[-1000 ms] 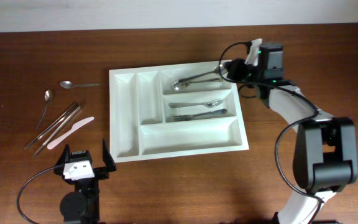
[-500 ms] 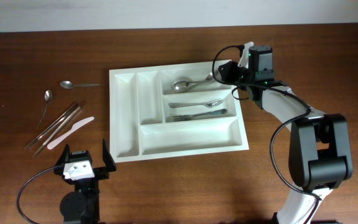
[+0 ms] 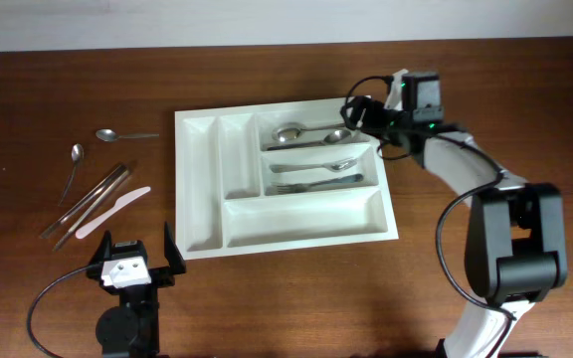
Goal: Pack container
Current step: 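Open the right gripper and lift it back to the right, then raise the left arm and swing the left gripper toward the tray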
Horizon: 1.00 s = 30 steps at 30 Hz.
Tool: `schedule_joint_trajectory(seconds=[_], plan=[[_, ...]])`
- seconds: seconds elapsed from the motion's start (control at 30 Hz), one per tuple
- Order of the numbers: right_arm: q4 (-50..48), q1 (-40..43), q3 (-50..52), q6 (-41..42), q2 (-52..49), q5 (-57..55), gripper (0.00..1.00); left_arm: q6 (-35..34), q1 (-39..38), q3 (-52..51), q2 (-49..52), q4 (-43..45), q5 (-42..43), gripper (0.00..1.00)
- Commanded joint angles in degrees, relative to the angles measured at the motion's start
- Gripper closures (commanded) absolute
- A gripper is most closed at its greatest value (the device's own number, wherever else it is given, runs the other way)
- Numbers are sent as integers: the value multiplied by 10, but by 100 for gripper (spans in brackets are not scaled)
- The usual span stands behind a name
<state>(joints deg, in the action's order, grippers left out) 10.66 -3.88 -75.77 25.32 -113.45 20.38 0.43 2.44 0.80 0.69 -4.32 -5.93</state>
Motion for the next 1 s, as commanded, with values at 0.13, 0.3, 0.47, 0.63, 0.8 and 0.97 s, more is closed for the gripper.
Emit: schedule_joint_trajectory(seconds=[0.13, 0.3, 0.47, 0.63, 0.8, 0.97], plan=[[170, 103, -109, -113, -4, -31, 1, 7, 3, -3, -4, 0, 6, 1], [266, 158, -184, -160, -4, -40, 1, 7, 3, -3, -4, 0, 6, 1], [345, 183, -224, -198, -4, -175, 1, 7, 3, -3, -4, 0, 6, 1], [407, 183, -224, -206, -4, -290, 1, 7, 3, -3, -4, 0, 6, 1], [479, 185, -224, -173, -4, -295, 1, 7, 3, -3, -4, 0, 6, 1], [488, 186, -224, -153, -4, -294, 1, 7, 3, -3, -4, 0, 6, 1]])
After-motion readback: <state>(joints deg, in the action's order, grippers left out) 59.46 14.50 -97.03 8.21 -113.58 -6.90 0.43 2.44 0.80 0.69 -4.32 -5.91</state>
